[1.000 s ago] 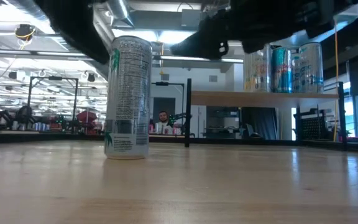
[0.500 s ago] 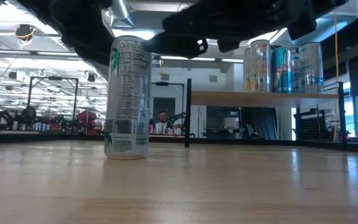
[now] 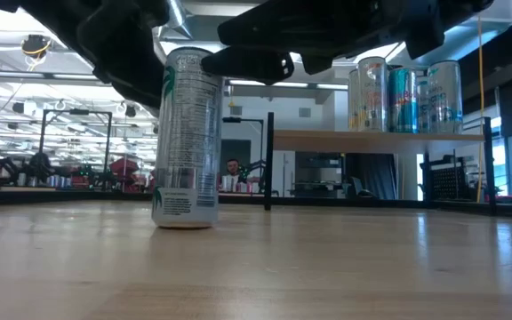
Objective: Place canned beverage on shelf
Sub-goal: Put the white and pink soda can on the shelf
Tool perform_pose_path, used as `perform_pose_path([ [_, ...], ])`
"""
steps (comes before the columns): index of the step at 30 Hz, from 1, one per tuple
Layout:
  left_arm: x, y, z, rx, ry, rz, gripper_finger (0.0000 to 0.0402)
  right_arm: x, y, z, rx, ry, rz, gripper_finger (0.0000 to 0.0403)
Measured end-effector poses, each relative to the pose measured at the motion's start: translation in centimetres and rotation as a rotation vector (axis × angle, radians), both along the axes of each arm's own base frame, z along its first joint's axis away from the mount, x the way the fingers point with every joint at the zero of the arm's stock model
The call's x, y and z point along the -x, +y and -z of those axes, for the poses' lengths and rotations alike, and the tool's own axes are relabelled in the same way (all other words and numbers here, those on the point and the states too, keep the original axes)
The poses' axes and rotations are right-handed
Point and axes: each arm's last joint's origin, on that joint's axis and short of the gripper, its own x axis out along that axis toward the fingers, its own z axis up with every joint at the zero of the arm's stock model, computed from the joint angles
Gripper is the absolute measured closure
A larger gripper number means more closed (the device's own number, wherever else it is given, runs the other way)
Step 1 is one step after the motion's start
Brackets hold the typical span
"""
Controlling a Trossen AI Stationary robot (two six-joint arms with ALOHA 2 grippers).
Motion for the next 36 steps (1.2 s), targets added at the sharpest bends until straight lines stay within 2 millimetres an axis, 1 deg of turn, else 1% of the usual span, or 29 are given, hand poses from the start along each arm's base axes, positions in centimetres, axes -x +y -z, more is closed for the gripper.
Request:
perform_pose_path([
  [11, 0.4, -1.1, 0.1, 0.022, 0.007, 0.041, 0.0101, 0.9, -0.4, 0.0, 0.069, 0.108, 0.006, 0.004],
  [13, 0.5, -1.4, 0.2, 0.031, 0.011, 0.061, 0.0101, 1.1, -0.6, -0.1, 0.082, 0.129, 0.032, 0.004],
  [16, 0.5, -1.9, 0.2, 0.06, 0.01, 0.096, 0.0101, 1.2, -1.2, -0.2, 0.119, 0.142, 0.121, 0.004],
  [20, 0.7, -2.1, 0.2, 0.063, 0.006, 0.094, 0.0101, 1.3, -1.5, 0.0, 0.158, 0.155, 0.226, 0.004],
  [25, 0.8, -2.3, 0.2, 0.056, 0.007, 0.097, 0.0101, 1.5, -1.5, 0.0, 0.16, 0.171, 0.243, 0.004],
  [29, 1.0, -2.3, 0.4, 0.051, 0.03, 0.096, 0.0101, 1.4, -1.5, -1.3, 0.135, 0.126, 0.245, 0.004],
  [32, 1.1, -2.5, 0.5, 0.057, 0.031, 0.086, 0.0101, 0.9, -1.3, -2.4, 0.095, 0.097, 0.257, 0.004],
  [36, 1.6, -2.5, 1.2, 0.056, 0.034, 0.085, 0.0101, 0.1, -1.1, -3.8, 0.062, 0.034, 0.255, 0.004],
])
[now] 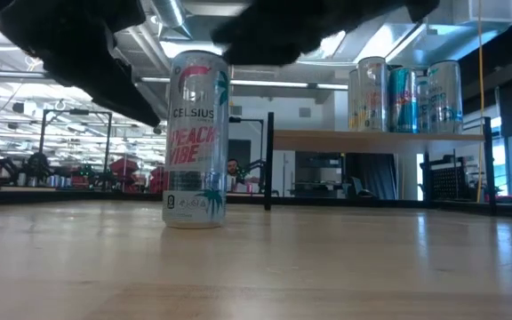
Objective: Place canned beverage on shelf
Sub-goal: Put the white and pink soda can on the shelf
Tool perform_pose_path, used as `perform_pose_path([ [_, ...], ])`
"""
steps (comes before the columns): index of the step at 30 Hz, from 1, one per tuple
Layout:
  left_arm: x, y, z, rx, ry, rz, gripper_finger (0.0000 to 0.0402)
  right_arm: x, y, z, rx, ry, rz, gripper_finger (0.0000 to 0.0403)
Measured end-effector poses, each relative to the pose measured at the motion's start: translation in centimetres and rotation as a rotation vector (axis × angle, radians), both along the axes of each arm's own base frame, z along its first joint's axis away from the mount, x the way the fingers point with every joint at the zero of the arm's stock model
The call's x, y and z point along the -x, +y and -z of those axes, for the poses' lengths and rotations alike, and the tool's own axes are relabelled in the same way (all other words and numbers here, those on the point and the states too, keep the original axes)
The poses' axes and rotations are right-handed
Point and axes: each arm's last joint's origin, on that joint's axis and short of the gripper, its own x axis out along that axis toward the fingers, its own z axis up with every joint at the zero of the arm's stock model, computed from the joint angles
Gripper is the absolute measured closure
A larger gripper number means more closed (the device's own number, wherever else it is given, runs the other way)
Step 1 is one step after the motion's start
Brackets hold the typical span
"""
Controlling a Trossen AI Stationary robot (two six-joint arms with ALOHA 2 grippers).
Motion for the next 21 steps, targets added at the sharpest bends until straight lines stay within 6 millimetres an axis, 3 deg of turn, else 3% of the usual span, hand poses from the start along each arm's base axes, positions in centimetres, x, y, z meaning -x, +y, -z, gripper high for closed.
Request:
perform_pose_path([
  [6, 0.3, 0.1, 0.8, 0.013, -0.026, 0.001, 0.0101, -1.2, 0.2, -0.3, -0.04, -0.073, 0.003, 0.004],
  [12, 0.3, 0.2, 0.9, 0.013, -0.028, 0.0, 0.0101, -2.6, -0.5, 1.8, -0.053, -0.011, 0.032, 0.004],
  [21, 0.3, 0.1, 0.9, 0.017, -0.035, 0.002, 0.0101, -3.0, -0.5, 2.9, -0.057, 0.018, 0.027, 0.0042],
])
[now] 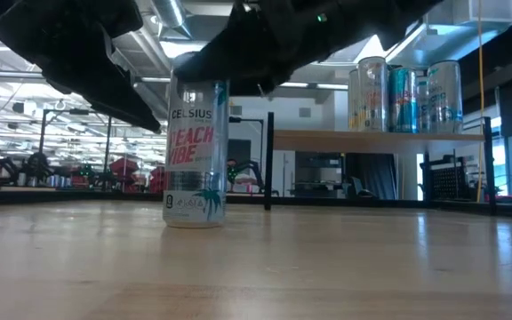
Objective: Place canned beverage on shelf
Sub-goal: Put the white and pink soda can on the shelf
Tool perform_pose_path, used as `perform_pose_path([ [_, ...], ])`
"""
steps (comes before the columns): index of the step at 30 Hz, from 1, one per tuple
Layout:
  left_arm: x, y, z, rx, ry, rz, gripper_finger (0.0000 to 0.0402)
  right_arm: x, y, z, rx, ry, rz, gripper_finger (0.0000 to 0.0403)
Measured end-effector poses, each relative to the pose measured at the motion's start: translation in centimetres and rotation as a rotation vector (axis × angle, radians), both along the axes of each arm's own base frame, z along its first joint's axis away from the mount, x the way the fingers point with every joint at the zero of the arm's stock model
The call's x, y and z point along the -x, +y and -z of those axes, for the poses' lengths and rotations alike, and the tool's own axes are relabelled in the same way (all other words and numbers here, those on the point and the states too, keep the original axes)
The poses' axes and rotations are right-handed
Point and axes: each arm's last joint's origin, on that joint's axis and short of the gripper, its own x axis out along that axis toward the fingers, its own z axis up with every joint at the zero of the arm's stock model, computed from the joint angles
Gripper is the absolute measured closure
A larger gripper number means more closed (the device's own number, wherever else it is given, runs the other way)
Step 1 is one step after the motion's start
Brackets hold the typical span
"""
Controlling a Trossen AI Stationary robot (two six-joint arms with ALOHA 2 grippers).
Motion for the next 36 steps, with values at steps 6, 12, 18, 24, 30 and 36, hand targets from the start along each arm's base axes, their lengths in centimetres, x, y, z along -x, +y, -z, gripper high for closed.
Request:
perform_pose_path([
  [6, 0.0, 0.0, 0.0, 0.0, 0.0, 0.0, 0.0101, -0.1, 0.1, -0.3, -0.005, -0.01, -0.036, 0.0128],
  [12, 0.0, 0.0, 0.0, 0.0, 0.001, 0.001, 0.0101, 1.0, 0.0, -2.3, 0.06, 0.003, -0.087, 0.0189],
  [18, 0.1, -0.3, 0.0, 0.001, 0.001, 0.015, 0.0101, 4.7, -1.3, -9.1, 0.151, -0.058, -0.01, 0.0189],
  [24, 0.1, -0.3, 0.0, 0.0, -0.002, 0.013, 0.0101, 9.8, -5.2, -14.8, 0.233, -0.092, 0.12, 0.0189],
  [30, 0.1, -0.2, -0.1, -0.02, -0.014, -0.005, 0.0101, 13.8, -11.2, -18.2, 0.223, -0.098, 0.268, 0.0189],
  [36, -0.1, 0.1, -0.1, -0.031, -0.019, -0.03, 0.0101, 15.2, -16.9, -21.7, 0.197, -0.025, 0.342, 0.0189],
])
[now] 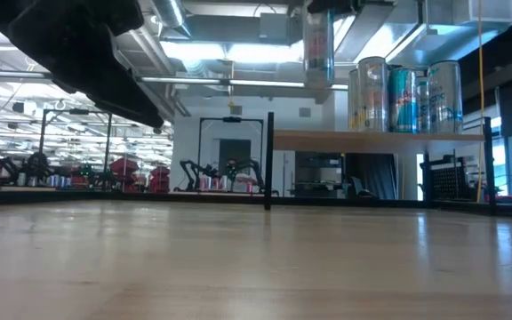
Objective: Place canned beverage on shelf
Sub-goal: Put the white and pink soda can on the shelf
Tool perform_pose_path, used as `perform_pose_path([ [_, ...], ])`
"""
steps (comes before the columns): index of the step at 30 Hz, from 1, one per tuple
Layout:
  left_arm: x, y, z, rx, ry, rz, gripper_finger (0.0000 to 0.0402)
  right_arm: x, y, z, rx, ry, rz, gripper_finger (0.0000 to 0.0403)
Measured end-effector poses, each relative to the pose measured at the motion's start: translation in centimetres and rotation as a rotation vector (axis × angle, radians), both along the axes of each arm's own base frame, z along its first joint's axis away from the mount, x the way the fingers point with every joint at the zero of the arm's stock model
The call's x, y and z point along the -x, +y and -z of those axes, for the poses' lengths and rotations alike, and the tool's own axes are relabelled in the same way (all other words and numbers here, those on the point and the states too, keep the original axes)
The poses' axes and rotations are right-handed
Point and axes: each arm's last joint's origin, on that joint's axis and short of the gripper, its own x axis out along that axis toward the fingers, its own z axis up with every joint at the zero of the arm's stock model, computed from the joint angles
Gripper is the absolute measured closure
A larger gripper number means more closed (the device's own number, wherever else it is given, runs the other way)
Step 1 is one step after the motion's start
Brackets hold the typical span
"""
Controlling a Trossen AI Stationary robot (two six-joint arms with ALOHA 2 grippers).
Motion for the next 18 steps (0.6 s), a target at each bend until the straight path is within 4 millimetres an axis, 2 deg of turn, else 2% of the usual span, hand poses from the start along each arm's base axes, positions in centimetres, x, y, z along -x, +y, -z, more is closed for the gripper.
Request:
perform_pose_path([
  [6, 0.0, 0.0, 0.0, -0.001, 0.001, -0.001, 0.0101, -0.2, -5.0, -0.5, -0.061, 0.021, -0.015, 0.0189],
  [10, 0.1, -0.2, 0.0, -0.001, 0.002, 0.01, 0.0101, 0.0, -7.7, 0.6, -0.087, 0.065, 0.016, 0.0189],
  [14, 0.3, -0.5, 0.0, -0.001, 0.002, 0.024, 0.0101, 0.2, -9.5, 1.7, -0.117, 0.112, 0.035, 0.0189],
  [18, 0.3, -0.6, 0.0, -0.001, 0.002, 0.026, 0.0101, 0.0, -10.3, 2.5, -0.144, 0.14, 0.034, 0.0189],
])
